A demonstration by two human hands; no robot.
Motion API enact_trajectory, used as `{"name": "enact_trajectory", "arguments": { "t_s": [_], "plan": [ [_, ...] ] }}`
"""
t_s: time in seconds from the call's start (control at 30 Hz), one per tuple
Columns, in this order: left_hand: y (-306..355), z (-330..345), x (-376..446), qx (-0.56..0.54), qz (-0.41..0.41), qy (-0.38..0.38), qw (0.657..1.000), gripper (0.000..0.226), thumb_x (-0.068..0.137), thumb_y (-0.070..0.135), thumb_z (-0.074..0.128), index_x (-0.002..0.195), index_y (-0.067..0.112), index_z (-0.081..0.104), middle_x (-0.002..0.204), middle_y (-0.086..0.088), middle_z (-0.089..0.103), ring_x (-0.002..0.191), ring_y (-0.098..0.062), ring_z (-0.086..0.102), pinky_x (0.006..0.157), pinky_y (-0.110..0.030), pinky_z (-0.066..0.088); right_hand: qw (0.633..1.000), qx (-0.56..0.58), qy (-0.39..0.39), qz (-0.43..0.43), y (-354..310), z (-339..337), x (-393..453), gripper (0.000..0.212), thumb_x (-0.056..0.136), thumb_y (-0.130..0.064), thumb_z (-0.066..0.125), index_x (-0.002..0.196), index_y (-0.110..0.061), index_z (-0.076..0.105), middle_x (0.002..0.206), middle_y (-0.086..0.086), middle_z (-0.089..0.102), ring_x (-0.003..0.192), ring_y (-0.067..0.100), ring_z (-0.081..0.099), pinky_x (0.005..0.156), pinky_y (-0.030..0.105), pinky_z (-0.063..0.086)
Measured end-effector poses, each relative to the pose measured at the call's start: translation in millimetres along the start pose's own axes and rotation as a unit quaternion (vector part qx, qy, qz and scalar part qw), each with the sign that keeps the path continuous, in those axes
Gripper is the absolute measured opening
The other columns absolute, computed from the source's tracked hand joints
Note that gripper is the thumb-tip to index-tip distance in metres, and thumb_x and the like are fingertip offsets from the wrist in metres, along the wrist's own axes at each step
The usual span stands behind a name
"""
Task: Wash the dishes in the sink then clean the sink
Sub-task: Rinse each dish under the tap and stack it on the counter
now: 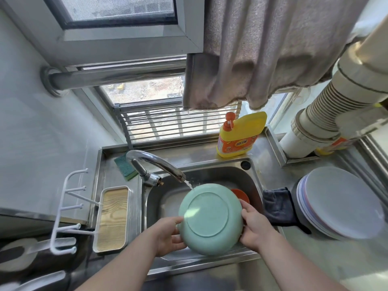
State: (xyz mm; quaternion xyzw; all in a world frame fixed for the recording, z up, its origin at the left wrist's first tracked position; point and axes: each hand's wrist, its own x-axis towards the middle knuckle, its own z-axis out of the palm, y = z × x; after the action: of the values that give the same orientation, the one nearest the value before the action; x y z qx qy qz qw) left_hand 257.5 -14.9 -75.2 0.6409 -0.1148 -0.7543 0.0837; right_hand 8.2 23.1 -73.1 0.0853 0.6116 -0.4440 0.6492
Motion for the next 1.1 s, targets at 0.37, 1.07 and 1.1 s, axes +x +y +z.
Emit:
{"name": "enact_trajectory", "arguments": {
  "t_s": [0.37,1.07,1.1],
  "plan": [
    [4,-41,7,-0.029,0.031,0.099,0.994,0.026,0.104,0.024,0.063,0.116,0.003,0.071,0.084,-0.012,0.079,0.084,-0.028,0.071,0.066,-0.036,0.059,0.998,-0.053,-0.011,0.036,10,55,-14,0.028,0.111,-0.015,0.043,0.12,-0.03,0.065,0.117,0.011,0.073,0.105,0.034,0.069,0.08,0.046,0.059],
    [31,-1,31,-0.288,-0.012,-0.018,0.957,0.038,0.108,0.02,0.055,0.129,-0.012,0.061,0.11,-0.029,0.073,0.069,-0.037,0.077,0.049,-0.043,0.063,0.952,-0.29,0.023,-0.097,-4,-6,-13,0.054,0.105,0.004,0.037,0.136,-0.033,0.062,0.125,0.0,0.067,0.099,0.022,0.064,0.08,0.035,0.054],
    [31,-4,31,-0.305,-0.026,-0.03,0.952,0.039,0.109,0.021,0.054,0.128,-0.013,0.061,0.108,-0.031,0.072,0.069,-0.04,0.077,0.049,-0.046,0.062,0.926,-0.353,0.004,-0.133,-5,-7,-13,0.057,0.104,0.004,0.042,0.138,-0.039,0.058,0.13,-0.002,0.065,0.098,0.016,0.062,0.081,0.032,0.054]
  ]
}}
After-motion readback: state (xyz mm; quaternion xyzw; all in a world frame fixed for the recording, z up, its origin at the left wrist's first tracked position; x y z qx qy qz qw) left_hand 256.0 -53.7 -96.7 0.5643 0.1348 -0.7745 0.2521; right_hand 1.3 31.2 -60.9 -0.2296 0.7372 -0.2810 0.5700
